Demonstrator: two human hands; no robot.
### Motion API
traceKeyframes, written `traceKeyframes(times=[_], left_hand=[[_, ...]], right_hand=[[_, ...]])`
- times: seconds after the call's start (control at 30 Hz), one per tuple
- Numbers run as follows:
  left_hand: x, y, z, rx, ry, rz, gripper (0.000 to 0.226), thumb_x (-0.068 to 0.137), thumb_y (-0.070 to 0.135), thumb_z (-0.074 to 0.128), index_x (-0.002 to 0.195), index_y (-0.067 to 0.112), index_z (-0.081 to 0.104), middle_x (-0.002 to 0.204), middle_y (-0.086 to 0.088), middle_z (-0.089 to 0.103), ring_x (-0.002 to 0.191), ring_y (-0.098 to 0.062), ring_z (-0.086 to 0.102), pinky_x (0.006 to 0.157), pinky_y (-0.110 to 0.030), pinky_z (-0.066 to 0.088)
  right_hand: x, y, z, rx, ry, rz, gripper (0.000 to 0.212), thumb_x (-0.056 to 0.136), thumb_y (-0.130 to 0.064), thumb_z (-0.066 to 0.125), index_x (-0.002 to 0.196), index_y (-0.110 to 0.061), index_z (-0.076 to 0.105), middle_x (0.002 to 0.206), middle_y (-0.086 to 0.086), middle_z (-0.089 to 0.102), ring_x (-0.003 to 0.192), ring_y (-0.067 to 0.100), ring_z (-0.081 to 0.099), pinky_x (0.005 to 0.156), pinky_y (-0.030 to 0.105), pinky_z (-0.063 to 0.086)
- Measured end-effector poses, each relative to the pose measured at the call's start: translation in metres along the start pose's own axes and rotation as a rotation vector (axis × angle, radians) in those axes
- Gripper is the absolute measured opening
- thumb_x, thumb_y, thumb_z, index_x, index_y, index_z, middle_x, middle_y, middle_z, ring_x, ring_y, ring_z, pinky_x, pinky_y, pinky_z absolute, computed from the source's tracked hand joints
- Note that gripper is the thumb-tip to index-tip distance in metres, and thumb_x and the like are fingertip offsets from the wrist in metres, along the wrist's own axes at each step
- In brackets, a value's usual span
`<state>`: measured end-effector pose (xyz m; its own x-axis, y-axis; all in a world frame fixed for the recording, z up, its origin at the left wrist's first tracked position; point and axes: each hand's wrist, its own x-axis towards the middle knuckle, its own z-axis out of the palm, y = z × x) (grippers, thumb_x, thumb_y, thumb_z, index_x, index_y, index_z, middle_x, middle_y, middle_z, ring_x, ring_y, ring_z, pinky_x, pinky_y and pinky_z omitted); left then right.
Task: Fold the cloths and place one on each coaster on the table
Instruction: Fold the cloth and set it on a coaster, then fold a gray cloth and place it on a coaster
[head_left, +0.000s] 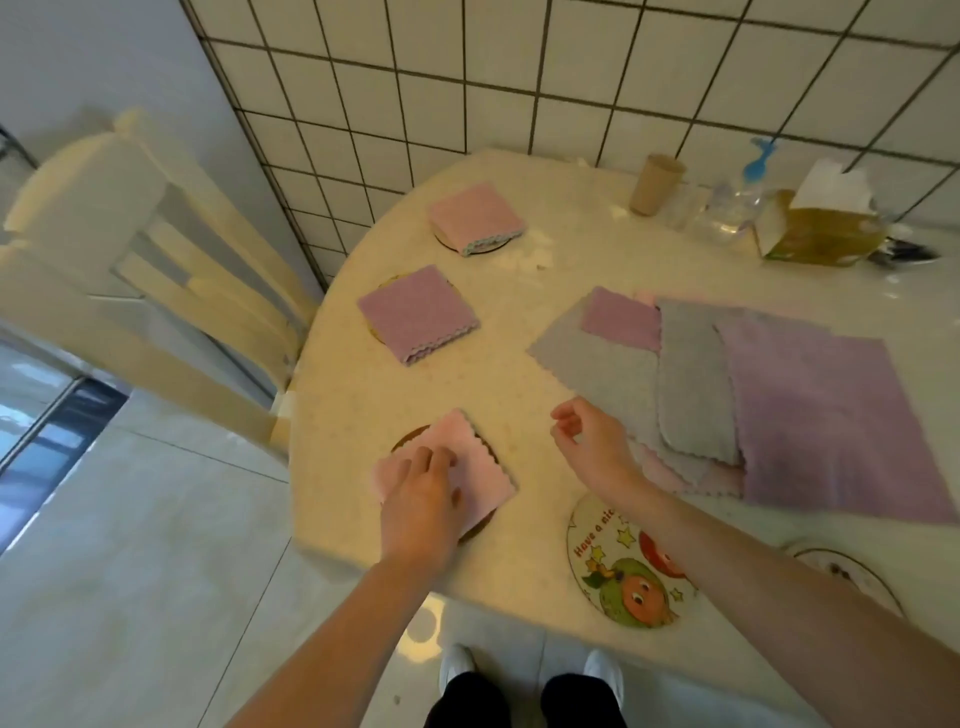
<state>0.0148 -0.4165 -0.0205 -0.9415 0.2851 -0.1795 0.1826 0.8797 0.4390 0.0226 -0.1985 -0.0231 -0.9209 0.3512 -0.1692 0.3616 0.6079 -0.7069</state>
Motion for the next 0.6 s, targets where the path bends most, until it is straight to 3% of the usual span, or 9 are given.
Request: traceKeyframes(times=[0.1, 0.27, 0.37, 0.47, 0.6], left_hand=[[0.002, 0.039, 0.014, -0.072, -0.027, 0.121, 0.024, 0.092, 0.026, 0.050, 0.115, 0.021, 0.050, 0.111, 0.001, 0.051, 0.108, -0.021, 0.048, 0.080, -0.034, 0.043], [0.001, 0.124, 0.057, -0.005, -0.026, 0.271, 0.028, 0.091, 0.024, 0.053, 0.119, 0.022, 0.051, 0.114, 0.004, 0.053, 0.108, -0.017, 0.049, 0.084, -0.033, 0.048], [-0.001, 0.180, 0.093, 0.038, -0.087, 0.333, 0.031, 0.091, 0.024, 0.050, 0.122, 0.023, 0.050, 0.117, 0.004, 0.051, 0.111, -0.018, 0.047, 0.087, -0.032, 0.046], [0.002, 0.227, 0.132, 0.115, -0.130, 0.475, 0.029, 0.088, 0.021, 0.048, 0.116, 0.021, 0.054, 0.115, 0.003, 0.051, 0.110, -0.021, 0.046, 0.086, -0.032, 0.045], [-0.002, 0.295, 0.171, 0.208, -0.154, 0.651, 0.032, 0.080, 0.018, 0.058, 0.112, 0.015, 0.058, 0.115, -0.002, 0.055, 0.109, -0.025, 0.051, 0.089, -0.036, 0.045]], right_hand=[[-0.014, 0.032, -0.037, -0.020, 0.024, -0.008, 0.010, 0.091, -0.019, 0.057, 0.101, -0.020, 0.058, 0.090, -0.009, 0.060, 0.084, 0.006, 0.057, 0.066, 0.013, 0.041], [-0.036, 0.108, -0.108, -0.095, 0.042, 0.024, 0.007, 0.088, -0.015, 0.061, 0.095, -0.017, 0.059, 0.086, -0.006, 0.060, 0.081, 0.010, 0.059, 0.067, 0.016, 0.042], [-0.048, 0.169, -0.152, -0.146, 0.047, 0.056, 0.008, 0.086, -0.013, 0.063, 0.093, -0.010, 0.063, 0.087, 0.003, 0.066, 0.082, 0.021, 0.063, 0.070, 0.027, 0.047], [-0.060, 0.227, -0.191, -0.269, 0.026, 0.048, 0.012, 0.086, -0.019, 0.062, 0.096, -0.013, 0.061, 0.095, 0.004, 0.064, 0.087, 0.022, 0.061, 0.073, 0.034, 0.050], [-0.070, 0.285, -0.242, -0.469, -0.001, -0.031, 0.016, 0.082, -0.018, 0.066, 0.095, -0.013, 0.060, 0.100, 0.004, 0.058, 0.092, 0.023, 0.057, 0.071, 0.034, 0.047]])
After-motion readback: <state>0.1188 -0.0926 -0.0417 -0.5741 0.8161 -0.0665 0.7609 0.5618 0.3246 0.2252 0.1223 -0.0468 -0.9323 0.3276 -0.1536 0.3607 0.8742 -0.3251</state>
